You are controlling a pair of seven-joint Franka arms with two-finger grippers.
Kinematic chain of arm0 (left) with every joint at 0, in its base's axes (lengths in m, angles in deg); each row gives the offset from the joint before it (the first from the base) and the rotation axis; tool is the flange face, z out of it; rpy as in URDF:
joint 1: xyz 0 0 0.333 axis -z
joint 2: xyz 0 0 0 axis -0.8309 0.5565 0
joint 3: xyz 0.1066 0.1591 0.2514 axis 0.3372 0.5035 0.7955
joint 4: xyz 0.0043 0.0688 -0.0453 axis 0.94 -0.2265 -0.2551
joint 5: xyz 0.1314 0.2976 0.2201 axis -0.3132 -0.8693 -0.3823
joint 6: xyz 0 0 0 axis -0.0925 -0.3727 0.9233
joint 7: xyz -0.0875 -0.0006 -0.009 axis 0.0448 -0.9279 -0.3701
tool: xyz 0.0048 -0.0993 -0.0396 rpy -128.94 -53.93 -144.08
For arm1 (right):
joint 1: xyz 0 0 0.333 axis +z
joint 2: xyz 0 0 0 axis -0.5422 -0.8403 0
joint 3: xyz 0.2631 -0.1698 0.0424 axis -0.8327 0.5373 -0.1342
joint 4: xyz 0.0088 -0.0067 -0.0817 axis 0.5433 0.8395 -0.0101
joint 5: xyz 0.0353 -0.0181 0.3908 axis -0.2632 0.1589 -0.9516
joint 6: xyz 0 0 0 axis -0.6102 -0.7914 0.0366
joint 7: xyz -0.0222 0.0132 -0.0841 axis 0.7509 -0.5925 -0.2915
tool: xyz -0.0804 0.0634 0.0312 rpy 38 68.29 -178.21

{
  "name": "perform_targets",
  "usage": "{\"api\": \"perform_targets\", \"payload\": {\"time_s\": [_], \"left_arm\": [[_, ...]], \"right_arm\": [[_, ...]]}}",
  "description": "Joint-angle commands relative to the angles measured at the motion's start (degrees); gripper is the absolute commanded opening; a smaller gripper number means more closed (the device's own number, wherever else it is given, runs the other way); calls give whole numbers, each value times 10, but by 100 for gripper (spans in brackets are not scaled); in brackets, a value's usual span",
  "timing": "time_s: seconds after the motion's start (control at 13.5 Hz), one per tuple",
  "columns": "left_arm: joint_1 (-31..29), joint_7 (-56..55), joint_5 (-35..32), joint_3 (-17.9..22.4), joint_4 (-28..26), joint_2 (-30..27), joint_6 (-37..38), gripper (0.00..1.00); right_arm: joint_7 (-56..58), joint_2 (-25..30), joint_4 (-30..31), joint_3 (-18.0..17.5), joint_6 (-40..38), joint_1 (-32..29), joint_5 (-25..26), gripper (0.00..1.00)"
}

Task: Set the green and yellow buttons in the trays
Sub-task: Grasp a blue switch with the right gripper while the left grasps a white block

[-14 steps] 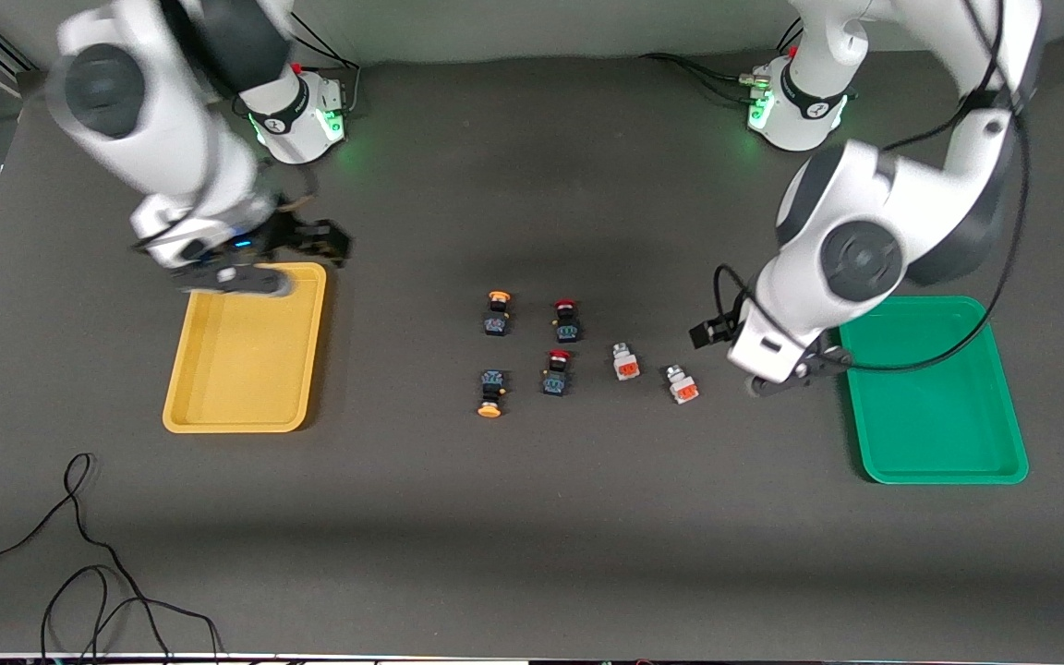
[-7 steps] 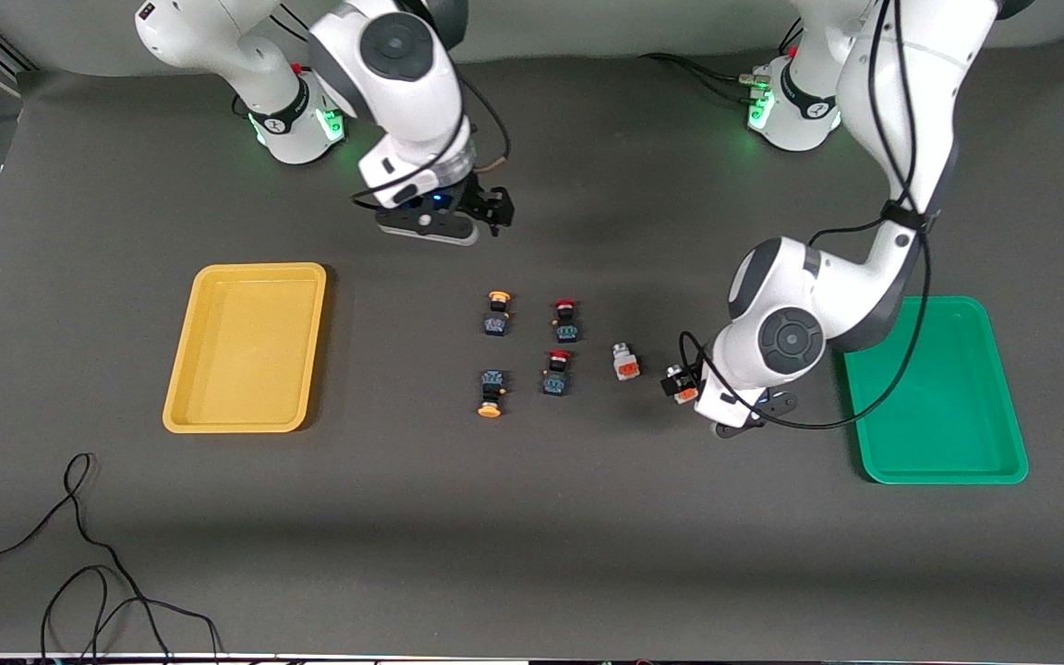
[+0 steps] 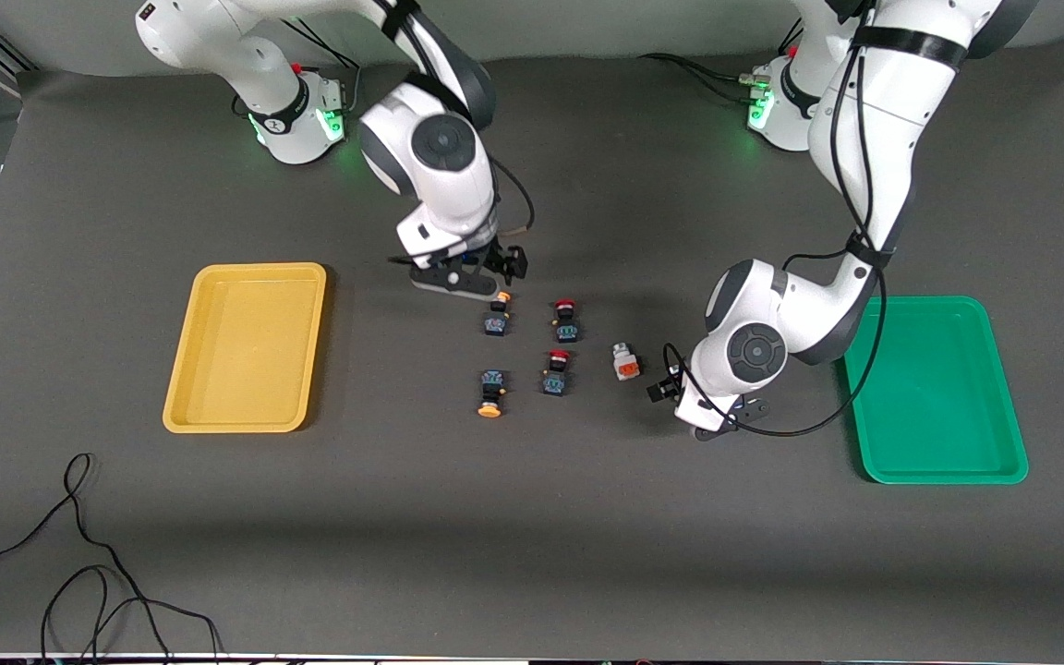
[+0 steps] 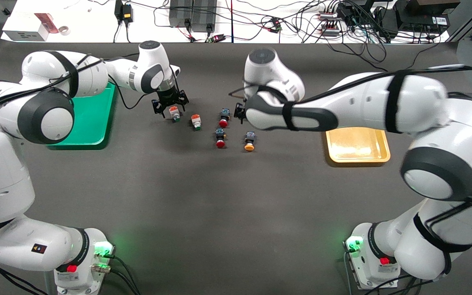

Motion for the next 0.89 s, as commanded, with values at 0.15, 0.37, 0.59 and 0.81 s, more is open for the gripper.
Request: {"api": "perform_targets", "payload": {"time_s": [0.15, 0.37, 0.59, 0.81], "left_arm": [[7, -15, -15, 15, -16, 3, -32, 0], [3, -15, -15, 15, -14, -2, -27, 0], [3, -16, -15, 14, -11, -28, -8, 0], [3, -6, -15, 14, 4, -81, 91, 0]], "right_arm": [[0, -85, 35, 3, 146, -2, 32, 100], [0, -113, 32, 8, 181, -3, 32, 100], [1, -118, 25, 8, 181, -4, 32, 70], [2, -126, 13, 9, 178, -6, 32, 29]]}}
